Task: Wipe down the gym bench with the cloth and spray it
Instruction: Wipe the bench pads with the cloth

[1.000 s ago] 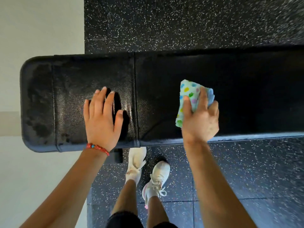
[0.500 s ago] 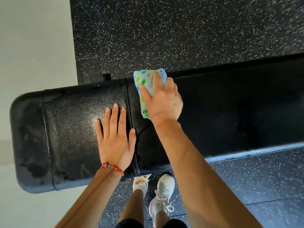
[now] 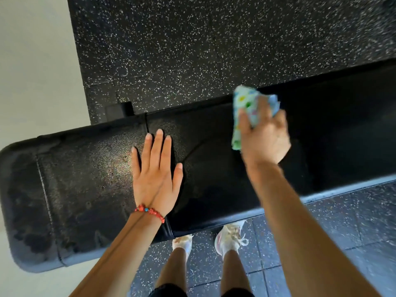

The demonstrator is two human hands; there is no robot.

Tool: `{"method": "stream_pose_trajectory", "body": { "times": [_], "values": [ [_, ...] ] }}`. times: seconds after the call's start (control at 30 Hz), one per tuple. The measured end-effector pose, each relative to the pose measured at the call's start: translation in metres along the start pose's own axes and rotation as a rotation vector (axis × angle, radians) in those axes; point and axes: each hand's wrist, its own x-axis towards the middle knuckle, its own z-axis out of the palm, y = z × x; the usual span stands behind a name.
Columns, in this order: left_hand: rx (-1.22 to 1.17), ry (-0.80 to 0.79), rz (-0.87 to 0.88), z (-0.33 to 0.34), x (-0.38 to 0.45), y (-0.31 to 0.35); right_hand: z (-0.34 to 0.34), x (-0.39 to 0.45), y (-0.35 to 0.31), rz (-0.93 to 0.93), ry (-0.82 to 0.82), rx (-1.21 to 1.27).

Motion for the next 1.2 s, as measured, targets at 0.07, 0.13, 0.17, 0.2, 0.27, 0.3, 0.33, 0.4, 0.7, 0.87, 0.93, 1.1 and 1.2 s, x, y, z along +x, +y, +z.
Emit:
{"method": "stream_pose_trajectory", "body": {
  "times": [0.07,0.13,0.17,0.2,0.27,0.3,0.33,0.4,0.7,0.87,0.93,1.1,1.2],
  "values": [
    [0.010,0.002,0.000,0.002,-0.001,0.000,0.003,-0.032,-0.019,-0.196,-0.022,-0.004],
    [0.016,0.012,0.001,0.002,-0.001,-0.001,0.000,-0.049,-0.024,-0.354,-0.063,0.036],
    [0.019,0.012,0.003,0.003,-0.002,-0.001,-0.002,-0.048,-0.019,-0.416,-0.071,0.055],
    [0.023,0.012,0.006,0.003,-0.001,-0.001,-0.002,-0.042,-0.010,-0.458,-0.078,0.051],
    [0.037,0.009,0.003,0.003,-0.001,0.000,-0.001,-0.021,0.021,-0.411,-0.062,-0.012],
    [0.041,0.008,-0.007,0.003,-0.001,0.001,-0.003,-0.009,0.041,-0.314,-0.032,-0.046],
    [0.036,0.008,-0.020,0.003,-0.001,0.002,-0.008,0.002,0.060,-0.197,-0.004,-0.063],
    [0.012,0.012,-0.025,0.002,0.001,0.010,-0.020,0.016,0.087,0.003,0.004,-0.037],
    [0.040,-0.048,0.157,0.014,0.021,0.067,-0.022,-0.050,0.067,-0.279,-0.025,0.017],
    [0.043,-0.027,0.163,0.015,0.020,0.064,-0.022,-0.022,0.114,-0.346,-0.008,-0.011],
    [0.053,-0.028,0.159,0.015,0.020,0.065,-0.033,0.000,0.146,-0.077,-0.005,0.003],
    [0.029,-0.015,0.131,0.013,0.019,0.078,-0.041,-0.001,0.160,0.204,-0.007,0.069],
    [-0.011,-0.006,0.194,0.014,0.021,0.110,-0.037,-0.040,0.139,-0.071,-0.030,0.084]
  ]
}}
